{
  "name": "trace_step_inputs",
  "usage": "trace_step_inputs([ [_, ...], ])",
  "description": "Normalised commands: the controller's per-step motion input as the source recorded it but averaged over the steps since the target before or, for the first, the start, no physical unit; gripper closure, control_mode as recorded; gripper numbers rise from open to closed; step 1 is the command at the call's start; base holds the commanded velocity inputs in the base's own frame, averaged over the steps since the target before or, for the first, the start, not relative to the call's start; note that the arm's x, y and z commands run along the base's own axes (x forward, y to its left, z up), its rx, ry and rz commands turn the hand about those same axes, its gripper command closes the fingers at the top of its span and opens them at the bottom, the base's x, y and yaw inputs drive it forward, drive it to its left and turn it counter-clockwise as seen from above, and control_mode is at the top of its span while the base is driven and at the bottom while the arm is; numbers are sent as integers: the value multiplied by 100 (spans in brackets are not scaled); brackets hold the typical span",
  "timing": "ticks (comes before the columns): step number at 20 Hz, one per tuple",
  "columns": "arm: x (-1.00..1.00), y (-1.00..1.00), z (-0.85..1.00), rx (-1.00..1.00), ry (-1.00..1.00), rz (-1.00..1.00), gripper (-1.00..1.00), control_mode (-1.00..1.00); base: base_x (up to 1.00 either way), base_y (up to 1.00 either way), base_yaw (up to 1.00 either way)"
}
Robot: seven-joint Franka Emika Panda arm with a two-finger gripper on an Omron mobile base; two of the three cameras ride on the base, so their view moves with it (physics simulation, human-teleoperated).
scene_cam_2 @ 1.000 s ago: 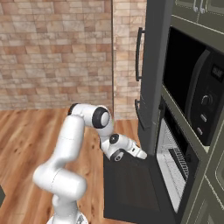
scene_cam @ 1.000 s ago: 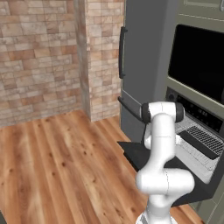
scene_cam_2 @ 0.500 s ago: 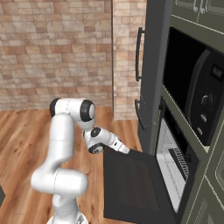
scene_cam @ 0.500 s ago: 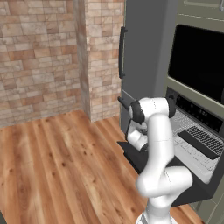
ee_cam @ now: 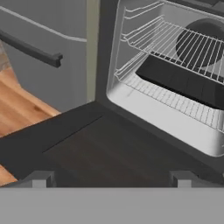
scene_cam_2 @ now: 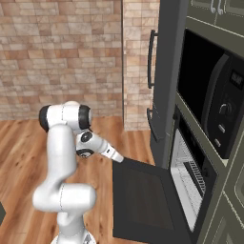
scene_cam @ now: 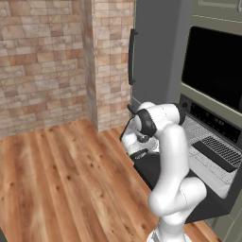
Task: Take the baked cake out of the oven and place it on the plate for cooling. Then close the oven door.
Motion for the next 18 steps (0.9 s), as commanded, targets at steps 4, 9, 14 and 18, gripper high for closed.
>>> trace_step_inputs([
  [4,-38,100,-14,-11,-21,0,-100,-100,0,0,0],
  [9,-63,97,-29,-9,-18,-2,-100,-100,0,0,0],
  [14,-17,82,-16,-6,-13,-1,-100,-100,0,0,0],
  [18,-19,100,-3,-12,-2,0,-100,-100,0,0,0],
])
